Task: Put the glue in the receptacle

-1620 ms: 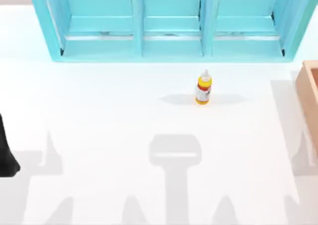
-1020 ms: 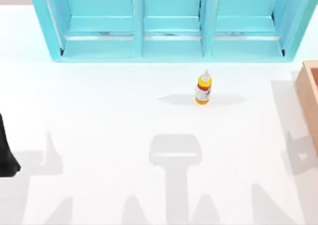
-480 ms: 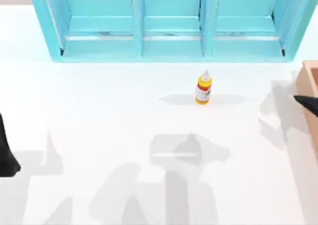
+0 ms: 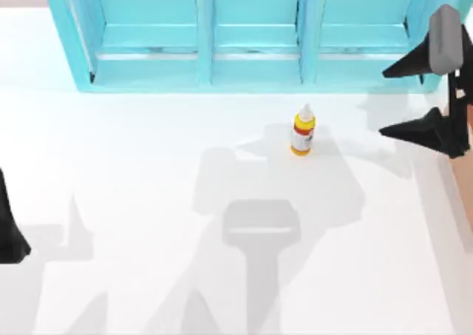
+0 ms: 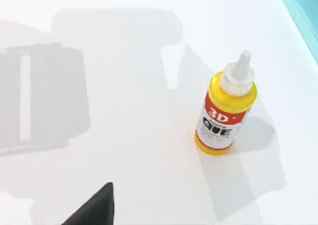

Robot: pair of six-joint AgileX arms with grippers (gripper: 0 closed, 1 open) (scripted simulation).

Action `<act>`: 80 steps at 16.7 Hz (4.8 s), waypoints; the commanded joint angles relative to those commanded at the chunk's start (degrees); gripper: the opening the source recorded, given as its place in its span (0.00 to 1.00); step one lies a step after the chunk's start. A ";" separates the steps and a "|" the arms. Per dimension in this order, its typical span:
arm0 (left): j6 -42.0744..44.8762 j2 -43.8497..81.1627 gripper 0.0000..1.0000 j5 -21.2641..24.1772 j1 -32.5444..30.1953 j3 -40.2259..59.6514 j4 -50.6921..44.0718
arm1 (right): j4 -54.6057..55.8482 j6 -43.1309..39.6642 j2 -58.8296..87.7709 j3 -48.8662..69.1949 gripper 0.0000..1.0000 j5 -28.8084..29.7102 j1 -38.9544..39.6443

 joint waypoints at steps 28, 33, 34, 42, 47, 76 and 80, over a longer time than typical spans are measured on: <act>0.00 0.00 1.00 0.00 0.00 0.00 0.00 | 22.90 7.67 29.14 11.91 1.00 -9.68 10.47; 0.00 0.00 1.00 0.00 0.00 0.00 0.00 | 25.81 10.11 29.44 11.56 1.00 -9.11 11.67; 0.00 0.00 1.00 0.00 0.00 0.00 0.00 | 25.81 10.11 29.44 11.56 1.00 -9.11 11.67; 0.00 0.00 1.00 0.00 0.00 0.00 0.00 | 25.81 10.11 29.44 11.56 0.40 -9.11 11.67; 0.00 0.00 1.00 0.00 0.00 0.00 0.00 | 25.81 10.11 29.44 11.56 0.02 -9.11 11.67; 0.00 0.00 1.00 0.00 0.00 0.00 0.00 | 8.15 9.37 18.26 17.29 0.00 -9.45 10.91; 0.00 0.00 1.00 0.00 0.00 0.00 0.00 | 2.72 2.03 15.52 13.75 0.00 -10.55 2.57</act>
